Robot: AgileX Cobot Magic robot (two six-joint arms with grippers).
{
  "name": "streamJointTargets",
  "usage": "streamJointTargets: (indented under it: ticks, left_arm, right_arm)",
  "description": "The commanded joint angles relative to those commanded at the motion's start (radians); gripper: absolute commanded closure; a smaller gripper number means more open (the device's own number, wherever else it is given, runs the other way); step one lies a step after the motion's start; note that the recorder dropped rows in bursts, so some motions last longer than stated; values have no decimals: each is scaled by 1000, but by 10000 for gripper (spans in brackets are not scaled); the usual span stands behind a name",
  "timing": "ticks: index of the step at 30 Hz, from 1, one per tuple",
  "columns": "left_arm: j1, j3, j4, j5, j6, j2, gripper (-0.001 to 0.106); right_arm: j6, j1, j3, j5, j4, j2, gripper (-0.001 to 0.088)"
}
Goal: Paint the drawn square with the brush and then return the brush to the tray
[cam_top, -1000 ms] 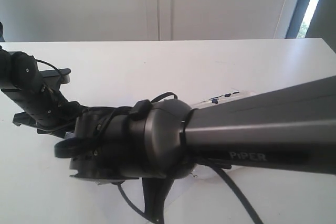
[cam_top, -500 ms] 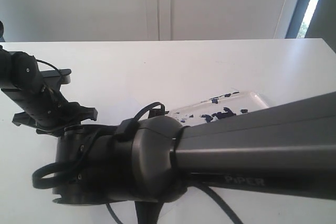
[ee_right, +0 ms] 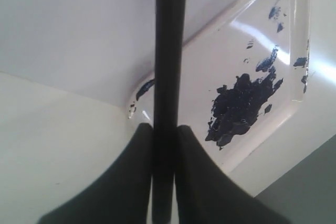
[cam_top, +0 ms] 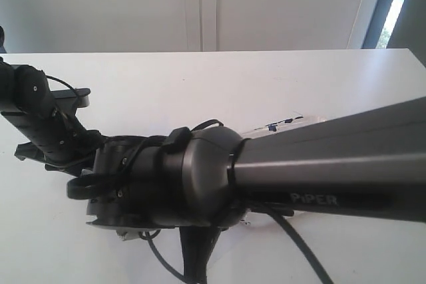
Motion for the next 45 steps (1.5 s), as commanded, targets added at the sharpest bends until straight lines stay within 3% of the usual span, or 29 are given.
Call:
streamJointTargets:
  ticks: [11,19,29,36,45]
  left_arm:
    - [10,0,1,13,0,0,574]
    - [79,0,-32,68,9,-6,574]
    - [79,0,-213,31,237,-124,574]
    - [55,0,-484,20,576,-148,574]
    - [55,0,-474,-32,576,-55,574]
  right_arm:
    - [0,44,0,0,21,-2,868]
    - [0,39,0,0,-8,-2,868]
    - [0,39,0,0,-8,-2,868]
    - [-6,39,0,0,-8,-2,868]
    - [-22,39,0,0,0,-2,868]
